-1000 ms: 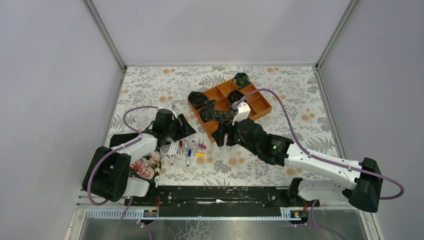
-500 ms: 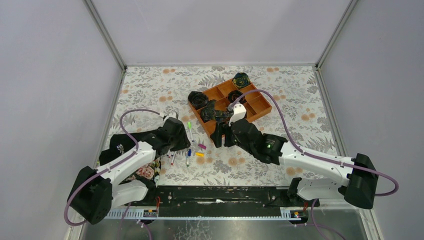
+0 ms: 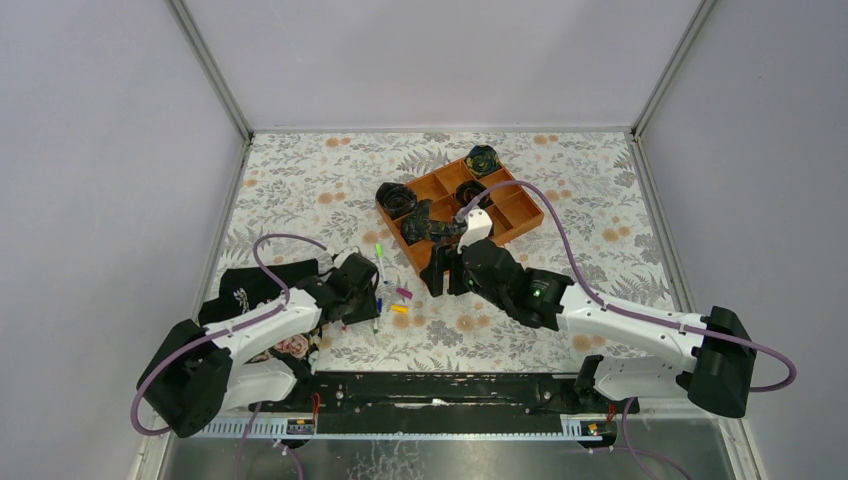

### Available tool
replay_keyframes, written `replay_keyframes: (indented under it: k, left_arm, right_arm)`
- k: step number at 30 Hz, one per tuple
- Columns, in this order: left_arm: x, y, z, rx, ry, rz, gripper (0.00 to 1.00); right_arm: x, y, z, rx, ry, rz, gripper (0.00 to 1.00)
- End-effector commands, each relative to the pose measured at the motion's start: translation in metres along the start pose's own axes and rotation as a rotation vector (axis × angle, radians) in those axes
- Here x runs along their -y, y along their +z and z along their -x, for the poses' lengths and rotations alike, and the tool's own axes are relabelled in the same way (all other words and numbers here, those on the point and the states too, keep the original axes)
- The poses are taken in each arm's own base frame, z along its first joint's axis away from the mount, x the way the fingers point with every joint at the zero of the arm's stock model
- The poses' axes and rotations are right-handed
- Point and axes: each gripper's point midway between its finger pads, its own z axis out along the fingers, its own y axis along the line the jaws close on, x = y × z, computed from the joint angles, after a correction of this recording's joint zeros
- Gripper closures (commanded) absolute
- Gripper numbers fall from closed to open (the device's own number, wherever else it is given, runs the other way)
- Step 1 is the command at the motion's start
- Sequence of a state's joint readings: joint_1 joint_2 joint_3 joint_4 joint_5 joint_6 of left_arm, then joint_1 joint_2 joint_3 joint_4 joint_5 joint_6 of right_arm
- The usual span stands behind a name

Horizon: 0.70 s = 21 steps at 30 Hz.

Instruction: Insert the pens into the pen caps

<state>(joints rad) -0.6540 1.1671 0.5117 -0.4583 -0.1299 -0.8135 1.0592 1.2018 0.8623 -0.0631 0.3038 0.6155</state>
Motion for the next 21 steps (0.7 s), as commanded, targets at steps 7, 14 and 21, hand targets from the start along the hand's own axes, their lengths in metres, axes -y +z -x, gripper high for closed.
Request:
replay_keyframes:
  k: [7, 14, 21]
  left_arm:
    - [-0.010, 0.006, -0.006, -0.002, 0.031, 0.061, 0.78]
    - [-0.019, 0.006, -0.012, -0.021, 0.040, 0.090, 0.98]
    - [0.007, -0.020, 0.010, 0.096, 0.059, -0.070, 1.00]
  right_arm:
    - [0.001, -0.004, 0.011, 0.057, 0.059, 0.005, 0.23]
    - [0.002, -0.004, 0.010, 0.059, 0.074, 0.009, 0.23]
    - [-0.013, 0.000, 0.005, 0.037, 0.108, 0.084, 0.23]
